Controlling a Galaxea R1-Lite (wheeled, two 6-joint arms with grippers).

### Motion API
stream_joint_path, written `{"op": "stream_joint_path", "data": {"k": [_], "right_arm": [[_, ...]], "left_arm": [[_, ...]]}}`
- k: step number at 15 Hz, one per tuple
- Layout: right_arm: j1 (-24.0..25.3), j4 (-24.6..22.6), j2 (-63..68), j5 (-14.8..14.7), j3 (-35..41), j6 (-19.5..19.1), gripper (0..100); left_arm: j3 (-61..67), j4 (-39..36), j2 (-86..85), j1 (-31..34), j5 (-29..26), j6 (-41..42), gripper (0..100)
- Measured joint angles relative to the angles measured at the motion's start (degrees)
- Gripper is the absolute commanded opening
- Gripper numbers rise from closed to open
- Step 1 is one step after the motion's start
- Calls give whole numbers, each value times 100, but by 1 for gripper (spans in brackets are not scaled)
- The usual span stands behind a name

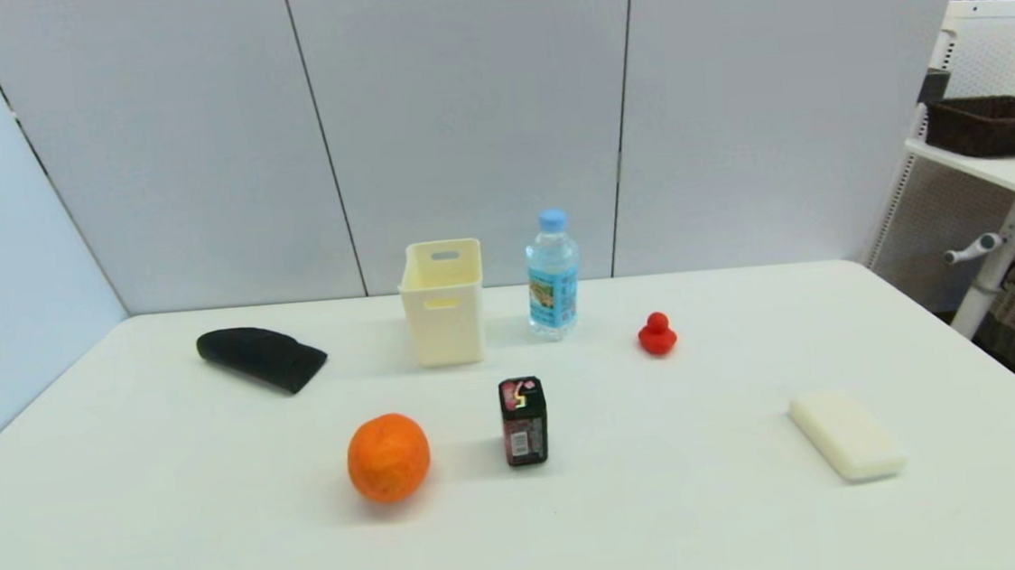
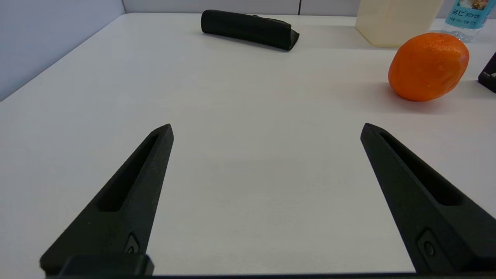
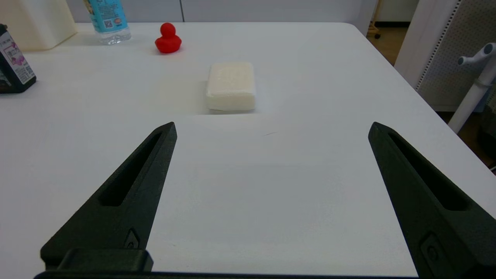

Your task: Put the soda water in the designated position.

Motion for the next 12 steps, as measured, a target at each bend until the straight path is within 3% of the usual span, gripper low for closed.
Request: {"op": "stream_joint_path", "data": {"k": [12], "right_arm": [[0, 0, 0, 2, 0, 2, 100]], "left_arm": [[20, -20, 0, -2, 16, -171, 100]]}}
